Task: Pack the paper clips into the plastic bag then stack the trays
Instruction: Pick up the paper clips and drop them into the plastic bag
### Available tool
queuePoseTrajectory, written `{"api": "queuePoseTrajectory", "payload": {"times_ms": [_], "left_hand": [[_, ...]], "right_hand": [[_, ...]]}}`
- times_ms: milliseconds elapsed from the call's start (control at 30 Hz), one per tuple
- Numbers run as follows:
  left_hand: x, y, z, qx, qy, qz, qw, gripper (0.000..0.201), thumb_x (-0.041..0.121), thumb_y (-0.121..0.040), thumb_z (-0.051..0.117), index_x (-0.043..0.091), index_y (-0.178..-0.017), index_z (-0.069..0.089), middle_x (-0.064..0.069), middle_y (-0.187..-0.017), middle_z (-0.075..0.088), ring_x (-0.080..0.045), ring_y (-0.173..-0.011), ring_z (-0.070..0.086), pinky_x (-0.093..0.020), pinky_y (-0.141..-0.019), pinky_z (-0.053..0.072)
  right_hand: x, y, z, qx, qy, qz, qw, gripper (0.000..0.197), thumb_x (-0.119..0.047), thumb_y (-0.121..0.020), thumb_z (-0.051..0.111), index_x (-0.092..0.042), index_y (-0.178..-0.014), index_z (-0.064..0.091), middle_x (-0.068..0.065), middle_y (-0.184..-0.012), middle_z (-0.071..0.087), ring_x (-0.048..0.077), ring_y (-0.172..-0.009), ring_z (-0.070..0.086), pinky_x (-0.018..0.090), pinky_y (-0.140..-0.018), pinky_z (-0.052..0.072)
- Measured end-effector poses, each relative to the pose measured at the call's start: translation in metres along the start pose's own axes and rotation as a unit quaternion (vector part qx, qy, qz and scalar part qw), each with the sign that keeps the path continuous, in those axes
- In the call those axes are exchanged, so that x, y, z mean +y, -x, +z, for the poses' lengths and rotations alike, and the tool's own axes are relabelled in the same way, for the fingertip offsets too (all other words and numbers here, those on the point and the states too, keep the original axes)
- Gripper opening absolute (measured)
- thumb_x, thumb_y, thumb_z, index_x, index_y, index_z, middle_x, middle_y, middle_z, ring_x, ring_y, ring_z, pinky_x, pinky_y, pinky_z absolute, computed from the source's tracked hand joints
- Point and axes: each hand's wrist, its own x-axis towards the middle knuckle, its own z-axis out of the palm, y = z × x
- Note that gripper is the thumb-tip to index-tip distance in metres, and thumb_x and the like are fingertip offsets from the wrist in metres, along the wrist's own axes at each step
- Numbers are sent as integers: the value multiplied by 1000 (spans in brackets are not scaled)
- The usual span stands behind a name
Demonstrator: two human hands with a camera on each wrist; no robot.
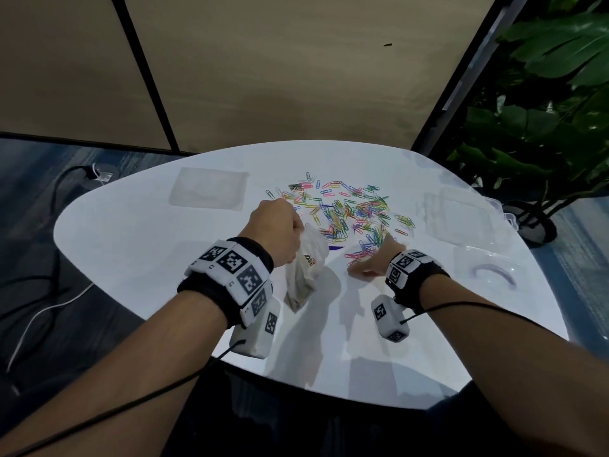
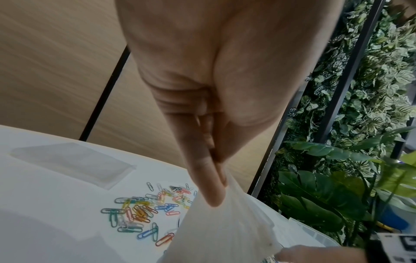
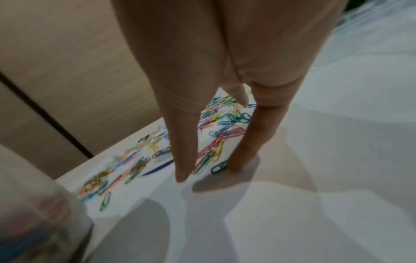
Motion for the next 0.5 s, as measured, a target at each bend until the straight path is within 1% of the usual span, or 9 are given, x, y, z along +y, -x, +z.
{"api": "queuePoseTrajectory", "payload": {"times_ms": [33, 67, 167, 233, 300, 367, 400, 433, 500], "left_hand": [[-1, 0, 0, 0, -1, 1, 1000, 21, 2, -96, 55, 4, -104, 74, -14, -89, 71, -31, -69, 76, -41, -70, 65], [-2, -1, -1, 1, -4, 3, 1000, 21, 3, -96, 55, 4, -103, 74, -14, -88, 72, -31, -70, 76, -40, -70, 65], [-5, -6, 0, -1, -14, 7, 1000, 22, 3, -94, 57, 7, -104, 75, -16, -94, 73, -32, -81, 75, -41, -76, 64], [-6, -8, 1, -7, -16, 6, 1000, 23, 2, -92, 58, 8, -105, 76, -16, -97, 73, -33, -87, 74, -40, -80, 63], [-7, -9, 0, -13, -15, 5, 1000, 23, 2, -92, 58, 8, -106, 75, -17, -98, 73, -33, -90, 73, -40, -82, 63], [-8, -9, -1, -13, -16, 5, 1000, 23, 2, -92, 58, 8, -107, 75, -17, -99, 73, -33, -91, 73, -40, -83, 62], [-8, -9, -2, -12, -18, 5, 1000, 24, 2, -93, 58, 8, -107, 75, -17, -100, 73, -33, -91, 73, -40, -83, 62], [-9, -9, -2, -10, -20, 5, 1000, 24, 2, -93, 58, 8, -108, 75, -17, -100, 73, -33, -91, 73, -40, -83, 62], [-9, -8, -2, -8, -22, 4, 1000, 24, 2, -93, 58, 8, -108, 75, -16, -100, 73, -32, -90, 73, -40, -83, 62]], "right_hand": [[-4, -5, 3, 38, 43, -8, 998, 116, -56, -66, 80, -6, -149, 17, 17, -151, 32, 35, -140, 34, 43, -112, 36], [-8, -8, 4, 58, 53, -11, 997, 113, -59, -68, 78, -6, -150, 18, 16, -152, 31, 35, -141, 32, 42, -113, 33], [-13, -29, 2, 86, 22, -24, 996, 108, -67, -61, 78, -7, -142, 38, 15, -143, 47, 33, -135, 41, 39, -111, 35], [-12, -44, 1, 103, 31, -41, 993, 107, -73, -60, 73, -13, -142, 40, 15, -145, 46, 34, -134, 43, 37, -110, 34], [-14, -44, 0, 112, 50, -45, 991, 98, -75, -68, 64, -19, -145, 36, 15, -149, 40, 34, -137, 38, 38, -110, 27], [-15, -46, 0, 131, 78, -73, 986, 78, -62, -86, 55, -21, -148, 32, 12, -153, 34, 35, -141, 31, 40, -116, 20], [-16, -45, -1, 136, 78, -81, 984, 67, -52, -92, 54, -20, -147, 35, 13, -153, 34, 35, -140, 33, 40, -115, 23], [-16, -46, 0, 141, 68, -93, 983, 57, -42, -94, 56, -17, -142, 43, 14, -149, 38, 36, -134, 39, 40, -111, 29], [-20, -46, 2, 166, 61, -114, 978, 36, -27, -94, 58, -8, -124, 59, 14, -133, 51, 36, -116, 54, 36, -98, 42]]}}
